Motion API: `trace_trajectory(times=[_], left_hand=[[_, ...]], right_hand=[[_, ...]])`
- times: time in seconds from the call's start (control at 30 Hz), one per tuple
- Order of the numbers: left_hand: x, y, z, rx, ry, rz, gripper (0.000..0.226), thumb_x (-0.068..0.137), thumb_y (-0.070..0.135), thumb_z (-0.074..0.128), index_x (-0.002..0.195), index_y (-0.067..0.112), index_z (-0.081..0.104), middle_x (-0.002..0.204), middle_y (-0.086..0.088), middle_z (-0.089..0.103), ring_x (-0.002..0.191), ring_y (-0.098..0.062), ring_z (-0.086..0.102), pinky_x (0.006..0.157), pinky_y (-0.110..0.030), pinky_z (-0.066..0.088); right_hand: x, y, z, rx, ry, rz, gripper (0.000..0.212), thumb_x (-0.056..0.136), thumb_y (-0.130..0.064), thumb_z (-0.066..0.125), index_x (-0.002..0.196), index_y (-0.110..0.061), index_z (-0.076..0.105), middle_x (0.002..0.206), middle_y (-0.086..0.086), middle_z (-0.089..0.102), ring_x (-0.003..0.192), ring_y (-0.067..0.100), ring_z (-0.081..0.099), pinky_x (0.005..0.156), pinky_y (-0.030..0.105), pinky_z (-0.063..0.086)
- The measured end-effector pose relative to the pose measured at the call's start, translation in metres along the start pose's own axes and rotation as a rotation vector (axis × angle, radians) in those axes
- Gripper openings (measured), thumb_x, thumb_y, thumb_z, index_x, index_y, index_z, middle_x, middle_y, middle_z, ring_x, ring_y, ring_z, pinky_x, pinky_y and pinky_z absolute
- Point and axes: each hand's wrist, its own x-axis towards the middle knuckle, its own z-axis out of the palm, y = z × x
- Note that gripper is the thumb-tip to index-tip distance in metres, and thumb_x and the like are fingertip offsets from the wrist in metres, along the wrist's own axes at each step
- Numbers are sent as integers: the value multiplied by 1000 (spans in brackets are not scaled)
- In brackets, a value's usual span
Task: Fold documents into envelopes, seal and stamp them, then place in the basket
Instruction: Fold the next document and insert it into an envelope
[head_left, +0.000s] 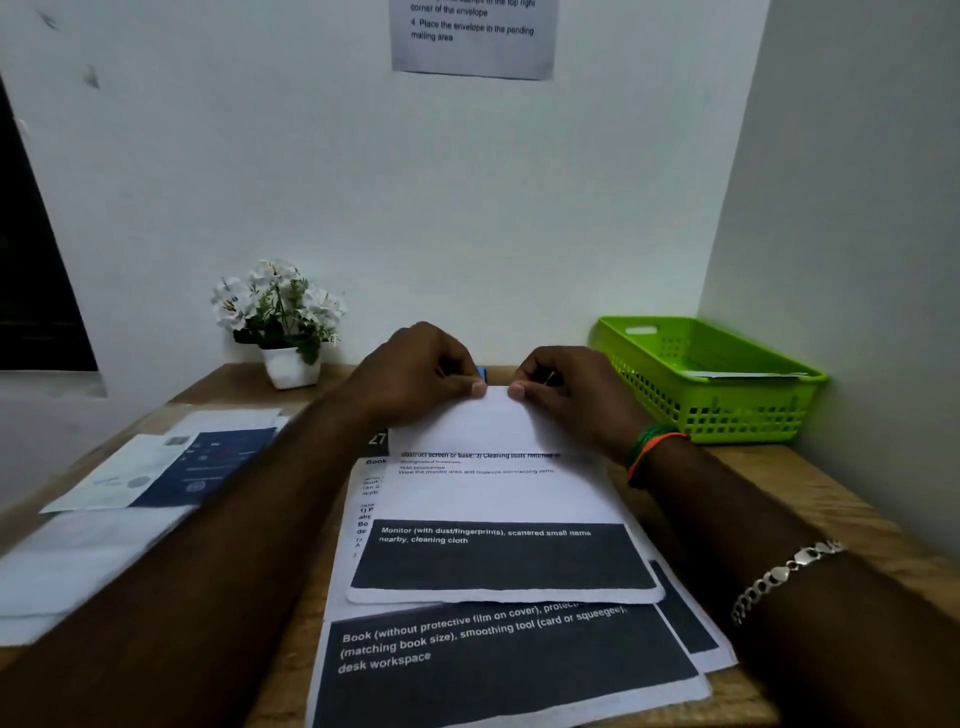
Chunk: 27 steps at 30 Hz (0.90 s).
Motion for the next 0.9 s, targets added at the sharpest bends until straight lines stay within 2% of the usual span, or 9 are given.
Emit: trace_trajectory(times=[0.13, 0.2, 0.3, 0.37, 0.5, 0.63, 0.73, 0.83, 0.9], left_hand=[[-3, -17, -15, 67, 52, -42, 6, 79, 39, 84, 77, 36, 79, 74, 23, 73, 74, 4, 68, 73, -27, 55], [-5, -24, -22, 79, 68, -58, 6, 80, 37, 85, 78, 33, 80, 74, 20, 74, 76, 0, 69, 78, -31, 59], [-8, -30, -28, 110, 66, -79, 6, 81, 35, 85, 77, 33, 80, 75, 16, 75, 78, -5, 70, 82, -36, 59], [-7, -31, -29, 96, 64, -74, 6, 81, 35, 85, 77, 32, 80, 75, 16, 75, 79, -6, 70, 81, -35, 59], [-6, -24, -26, 99, 48, -20, 7, 81, 36, 85, 78, 32, 81, 73, 22, 73, 74, 2, 68, 70, -24, 52], [-6, -12, -29, 76, 4, 30, 10, 82, 36, 85, 77, 28, 81, 72, 22, 73, 73, 4, 67, 64, -16, 47], [-10, -6, -33, 25, -121, 7, 34, 87, 47, 77, 58, 29, 73, 49, 17, 59, 46, 2, 52, 47, -8, 34], [-14, -3, -33, 3, -222, -72, 58, 94, 55, 63, 45, 24, 58, 43, 12, 35, 39, -4, 29, 42, -15, 25], [-15, -4, -32, 38, -291, -70, 58, 94, 52, 65, 50, 17, 53, 48, 8, 36, 43, -6, 31, 47, -22, 28]], right_hand=[[-1, 11, -14, -15, -6, 40, 11, 83, -28, 80, 79, -19, 74, 72, -4, 71, 61, 7, 58, 57, 21, 45], [-2, 19, -22, -64, -36, 50, 11, 82, -25, 81, 76, -19, 73, 68, -9, 68, 58, 0, 53, 57, 16, 40], [-3, 32, -32, -154, -51, 92, 11, 83, -21, 80, 81, -12, 74, 76, -2, 71, 64, 5, 55, 58, 16, 39], [-3, 37, -34, -115, -9, 111, 11, 85, -21, 78, 82, -11, 75, 80, 3, 74, 69, 11, 60, 59, 11, 40], [-3, 25, -24, 26, -3, 42, 9, 90, -29, 73, 88, -21, 74, 82, -6, 75, 75, 11, 67, 68, 22, 49], [-4, 13, -19, 70, -98, -26, 9, 82, -22, 83, 84, -17, 75, 79, 0, 74, 70, 8, 64, 69, 29, 52], [-7, 11, -25, 47, -138, -71, 7, 80, -15, 83, 79, -15, 76, 74, -3, 74, 66, 4, 63, 65, 27, 52], [-10, 7, -31, 16, -167, -85, 10, 76, -11, 83, 73, -17, 76, 67, -4, 72, 63, 9, 65, 62, 33, 55], [-10, 4, -34, 2, -173, -93, 11, 73, -8, 83, 72, -17, 76, 65, -4, 71, 63, 10, 65, 63, 35, 55]])
